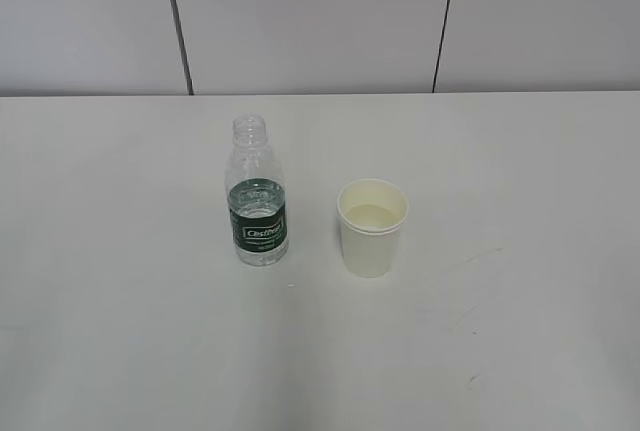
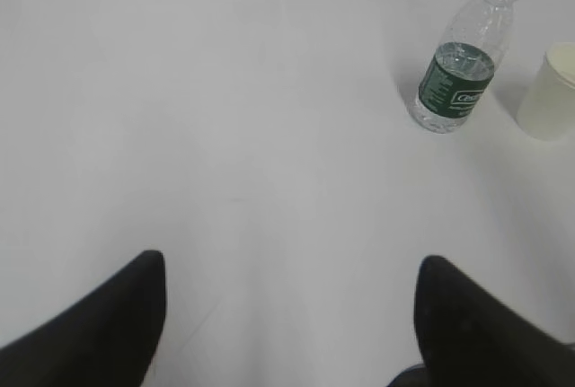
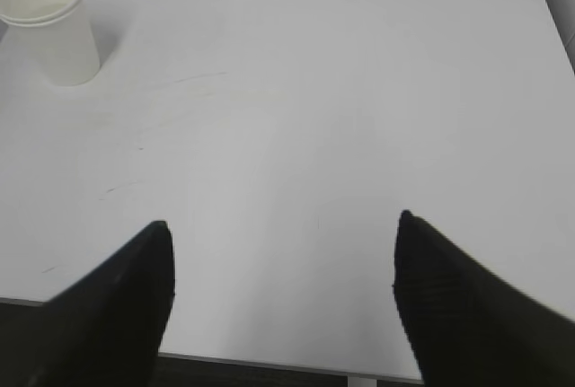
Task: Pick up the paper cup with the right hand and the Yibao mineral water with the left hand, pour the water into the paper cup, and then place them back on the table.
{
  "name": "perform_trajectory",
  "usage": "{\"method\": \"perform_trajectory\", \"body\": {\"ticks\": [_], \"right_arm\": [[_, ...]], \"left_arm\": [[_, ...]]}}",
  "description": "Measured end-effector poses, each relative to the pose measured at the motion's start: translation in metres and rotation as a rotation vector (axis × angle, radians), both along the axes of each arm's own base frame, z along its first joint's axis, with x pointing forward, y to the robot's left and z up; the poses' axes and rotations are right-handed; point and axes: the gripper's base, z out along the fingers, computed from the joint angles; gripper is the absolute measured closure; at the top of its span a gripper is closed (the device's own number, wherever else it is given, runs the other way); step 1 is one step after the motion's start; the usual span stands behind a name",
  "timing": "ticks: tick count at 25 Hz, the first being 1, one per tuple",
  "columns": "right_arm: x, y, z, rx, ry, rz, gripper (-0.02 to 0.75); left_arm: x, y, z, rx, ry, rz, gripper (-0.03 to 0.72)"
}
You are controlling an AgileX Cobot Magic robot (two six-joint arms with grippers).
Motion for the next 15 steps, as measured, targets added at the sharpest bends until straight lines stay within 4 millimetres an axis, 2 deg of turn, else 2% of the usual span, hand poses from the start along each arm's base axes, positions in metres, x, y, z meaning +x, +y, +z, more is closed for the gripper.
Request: {"method": "perform_trajectory", "body": {"ticks": [15], "right_arm": [[0.0001,0.0,0.0001,0.004,-0.002,-0.002,0.148]], "left_arm": [[0.0,0.0001,0.0,0.001,0.0,0.0,0.167]]}}
